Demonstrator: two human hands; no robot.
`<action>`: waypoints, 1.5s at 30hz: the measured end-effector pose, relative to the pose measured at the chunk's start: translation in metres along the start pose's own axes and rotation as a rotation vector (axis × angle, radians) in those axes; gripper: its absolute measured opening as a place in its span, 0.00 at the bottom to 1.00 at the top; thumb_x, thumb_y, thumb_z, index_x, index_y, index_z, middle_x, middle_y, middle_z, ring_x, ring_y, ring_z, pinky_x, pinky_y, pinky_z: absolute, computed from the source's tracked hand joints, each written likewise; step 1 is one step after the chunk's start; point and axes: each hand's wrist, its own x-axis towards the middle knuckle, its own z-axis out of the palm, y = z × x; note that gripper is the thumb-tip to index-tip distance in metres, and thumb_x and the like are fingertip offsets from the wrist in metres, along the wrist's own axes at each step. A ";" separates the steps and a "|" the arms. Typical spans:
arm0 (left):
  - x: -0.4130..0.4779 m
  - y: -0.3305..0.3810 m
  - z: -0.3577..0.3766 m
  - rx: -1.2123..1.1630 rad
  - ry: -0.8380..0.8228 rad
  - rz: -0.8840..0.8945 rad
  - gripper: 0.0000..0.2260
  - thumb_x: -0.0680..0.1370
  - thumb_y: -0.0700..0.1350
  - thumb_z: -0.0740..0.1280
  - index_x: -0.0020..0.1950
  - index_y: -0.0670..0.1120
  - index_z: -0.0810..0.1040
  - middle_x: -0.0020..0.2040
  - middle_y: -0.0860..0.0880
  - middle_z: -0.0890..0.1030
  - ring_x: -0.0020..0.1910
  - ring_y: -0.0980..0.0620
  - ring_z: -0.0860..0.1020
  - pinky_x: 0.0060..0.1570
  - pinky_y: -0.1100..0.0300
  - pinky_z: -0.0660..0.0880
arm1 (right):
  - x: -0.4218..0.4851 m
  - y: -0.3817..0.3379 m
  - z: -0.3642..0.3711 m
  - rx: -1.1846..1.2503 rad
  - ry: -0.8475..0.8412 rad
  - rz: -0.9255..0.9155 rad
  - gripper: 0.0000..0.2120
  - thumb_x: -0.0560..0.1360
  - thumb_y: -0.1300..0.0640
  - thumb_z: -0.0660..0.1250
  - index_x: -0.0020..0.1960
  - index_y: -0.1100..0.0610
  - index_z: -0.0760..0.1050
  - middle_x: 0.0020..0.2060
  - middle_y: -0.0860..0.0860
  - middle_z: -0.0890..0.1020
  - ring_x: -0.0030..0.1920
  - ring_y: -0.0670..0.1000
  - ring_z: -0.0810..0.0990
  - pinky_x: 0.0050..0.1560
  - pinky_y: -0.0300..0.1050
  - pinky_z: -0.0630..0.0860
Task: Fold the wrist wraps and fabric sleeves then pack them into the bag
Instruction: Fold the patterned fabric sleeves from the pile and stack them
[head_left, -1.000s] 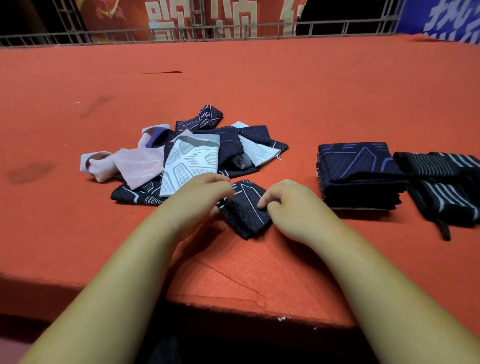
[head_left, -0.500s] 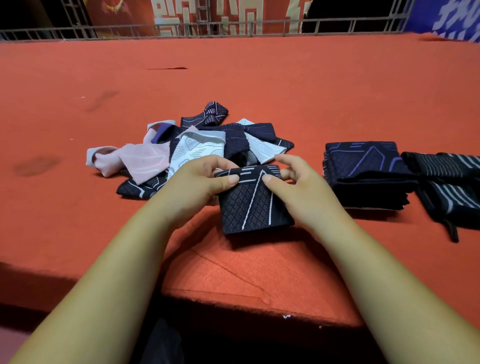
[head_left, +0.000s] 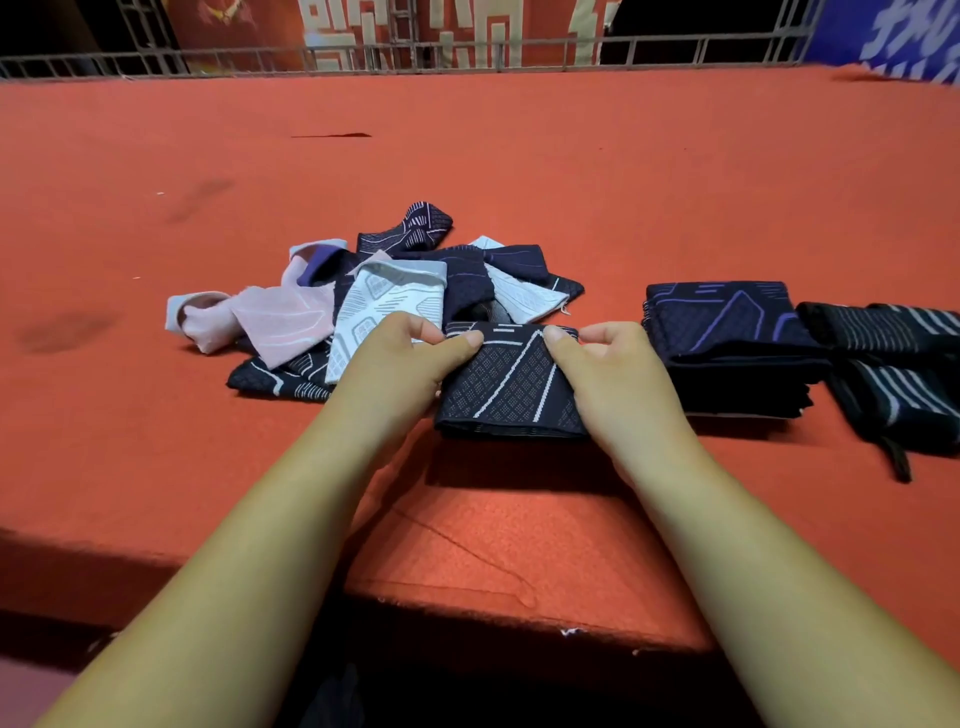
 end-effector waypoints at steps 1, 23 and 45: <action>-0.001 -0.001 0.002 -0.018 -0.002 -0.002 0.13 0.78 0.49 0.79 0.51 0.46 0.77 0.37 0.48 0.84 0.32 0.51 0.80 0.33 0.60 0.74 | 0.001 0.002 -0.001 -0.020 -0.001 0.017 0.23 0.76 0.35 0.72 0.59 0.53 0.78 0.48 0.46 0.89 0.50 0.46 0.88 0.56 0.52 0.83; -0.011 0.001 0.014 -0.125 0.000 -0.020 0.14 0.84 0.56 0.69 0.49 0.48 0.89 0.53 0.39 0.89 0.53 0.40 0.86 0.64 0.32 0.78 | -0.006 -0.005 0.006 0.084 0.145 -0.008 0.19 0.82 0.39 0.67 0.47 0.54 0.82 0.40 0.48 0.86 0.46 0.53 0.84 0.54 0.58 0.80; -0.023 0.025 0.027 -0.174 -0.043 0.086 0.17 0.85 0.42 0.68 0.70 0.61 0.78 0.52 0.47 0.85 0.51 0.48 0.87 0.35 0.55 0.83 | -0.007 -0.035 -0.013 0.205 -0.048 -0.066 0.20 0.80 0.61 0.69 0.70 0.52 0.72 0.59 0.47 0.85 0.46 0.51 0.89 0.36 0.45 0.83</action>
